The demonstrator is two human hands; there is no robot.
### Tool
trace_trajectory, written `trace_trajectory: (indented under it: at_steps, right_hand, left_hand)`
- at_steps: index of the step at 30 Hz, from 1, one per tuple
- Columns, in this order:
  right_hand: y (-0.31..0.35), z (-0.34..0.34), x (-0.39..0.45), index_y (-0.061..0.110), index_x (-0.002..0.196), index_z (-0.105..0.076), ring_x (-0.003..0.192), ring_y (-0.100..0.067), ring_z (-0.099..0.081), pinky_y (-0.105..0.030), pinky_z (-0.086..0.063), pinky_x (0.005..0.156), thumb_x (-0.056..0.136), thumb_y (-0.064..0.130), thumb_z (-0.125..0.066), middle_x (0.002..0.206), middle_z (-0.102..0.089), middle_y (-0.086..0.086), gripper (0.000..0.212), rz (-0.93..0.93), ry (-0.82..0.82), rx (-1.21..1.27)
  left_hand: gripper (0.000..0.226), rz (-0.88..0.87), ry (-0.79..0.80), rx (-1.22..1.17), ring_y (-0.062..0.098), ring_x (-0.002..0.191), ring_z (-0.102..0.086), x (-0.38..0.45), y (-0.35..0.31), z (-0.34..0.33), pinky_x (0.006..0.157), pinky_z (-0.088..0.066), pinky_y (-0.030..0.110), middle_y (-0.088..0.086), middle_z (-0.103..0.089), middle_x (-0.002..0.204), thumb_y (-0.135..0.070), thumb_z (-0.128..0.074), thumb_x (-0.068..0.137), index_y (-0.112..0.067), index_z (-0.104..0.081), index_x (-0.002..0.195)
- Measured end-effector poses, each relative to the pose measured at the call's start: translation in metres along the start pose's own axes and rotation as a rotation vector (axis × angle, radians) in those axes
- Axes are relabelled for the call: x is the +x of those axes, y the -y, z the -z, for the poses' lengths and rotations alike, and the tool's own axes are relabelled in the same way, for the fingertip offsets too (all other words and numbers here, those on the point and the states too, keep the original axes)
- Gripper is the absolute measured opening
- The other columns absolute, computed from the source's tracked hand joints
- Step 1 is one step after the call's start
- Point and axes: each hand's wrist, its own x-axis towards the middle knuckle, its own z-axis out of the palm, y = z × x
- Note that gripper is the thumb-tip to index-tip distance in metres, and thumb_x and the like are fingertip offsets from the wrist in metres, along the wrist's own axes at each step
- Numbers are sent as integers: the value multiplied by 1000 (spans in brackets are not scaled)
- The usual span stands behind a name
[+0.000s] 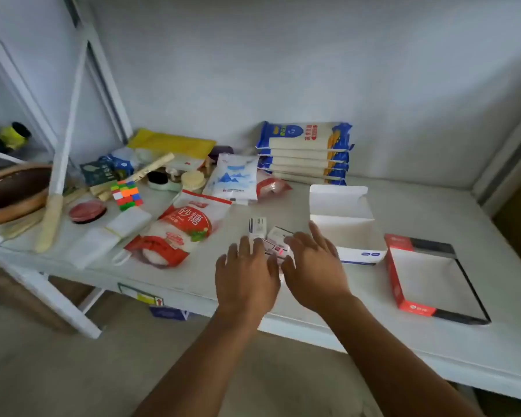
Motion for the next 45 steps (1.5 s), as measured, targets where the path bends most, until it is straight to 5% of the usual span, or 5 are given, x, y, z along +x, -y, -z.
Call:
trace_trajectory:
  at_steps: [18,25,35,39,45]
  right_hand:
    - [3,-7,71,20,127,-49,149,-27,-8,-47,-4,117,86,23,-61,135,-58,-6,43,-98,141,-157]
    - [-23,42,61,18,132,-48,143,-29,-23,-42,-16,116,89,30,-53,135,-58,-7,45,-179,-51,-20]
    - [-84,45,39,19,139,-40,142,-31,-26,-48,-24,116,89,44,-57,144,-48,-7,59,-301,74,1]
    - [-69,37,37,19,134,-49,135,-26,-37,-47,-33,111,88,39,-57,140,-51,-5,50,-209,-67,19]
    - [-11,15,36,22,118,-62,110,-23,-57,-38,-50,91,83,40,-61,118,-63,-3,39,42,71,90]
  left_hand:
    - [61,-117,25,-55,24,146,-23,37,18,24,111,-33,42,-1,-19,160,-54,-28,95,-27,-21,149]
    - [55,-145,42,-126,25,133,-46,32,8,38,99,-49,43,-4,-29,157,-48,-38,95,-29,-30,146]
    - [45,-101,30,-235,25,102,-69,27,2,37,77,-59,36,-2,-58,135,-44,-43,94,-27,-42,136]
    - [37,-77,-10,-228,22,93,-70,30,8,36,66,-59,30,-3,-67,121,-43,-44,94,-26,-46,127]
    - [27,-97,-65,-219,23,101,-67,32,18,35,74,-59,33,-2,-65,123,-39,-49,93,-24,-52,115]
